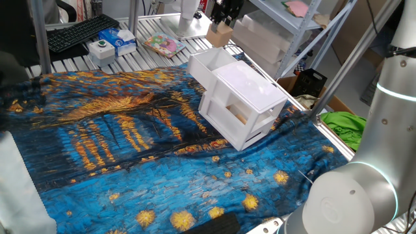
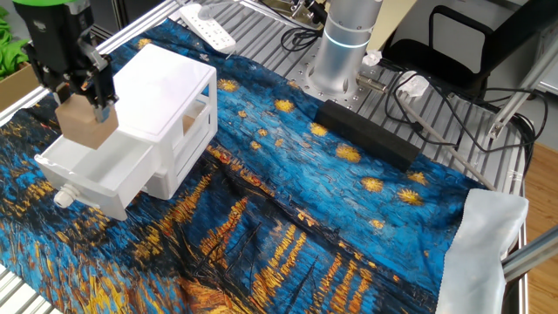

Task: Put things in the drawer

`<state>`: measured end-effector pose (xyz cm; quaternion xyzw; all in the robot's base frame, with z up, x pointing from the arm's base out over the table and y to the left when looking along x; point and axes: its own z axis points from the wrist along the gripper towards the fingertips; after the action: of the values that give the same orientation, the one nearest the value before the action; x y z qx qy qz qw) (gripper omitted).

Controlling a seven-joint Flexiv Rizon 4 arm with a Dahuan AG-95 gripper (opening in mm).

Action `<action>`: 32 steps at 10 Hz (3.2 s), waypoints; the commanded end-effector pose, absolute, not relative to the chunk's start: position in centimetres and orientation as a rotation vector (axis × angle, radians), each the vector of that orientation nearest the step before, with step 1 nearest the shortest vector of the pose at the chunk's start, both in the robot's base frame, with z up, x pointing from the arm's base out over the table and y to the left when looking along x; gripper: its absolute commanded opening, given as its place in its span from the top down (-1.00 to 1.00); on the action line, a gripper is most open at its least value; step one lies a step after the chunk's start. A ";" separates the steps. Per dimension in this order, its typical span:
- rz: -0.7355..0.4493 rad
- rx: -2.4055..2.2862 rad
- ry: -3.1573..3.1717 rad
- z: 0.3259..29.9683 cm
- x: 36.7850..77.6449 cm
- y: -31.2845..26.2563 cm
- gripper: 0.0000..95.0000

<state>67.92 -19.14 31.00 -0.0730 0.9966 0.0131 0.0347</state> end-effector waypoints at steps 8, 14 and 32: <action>0.056 -0.199 3.059 31.0 67.7 -19.2 1.00; 0.039 -0.181 3.075 31.0 67.7 -19.2 1.00; 0.075 -0.138 3.145 31.0 67.7 -19.2 1.00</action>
<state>67.83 -19.18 31.04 -0.0454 0.9987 0.0243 -0.0054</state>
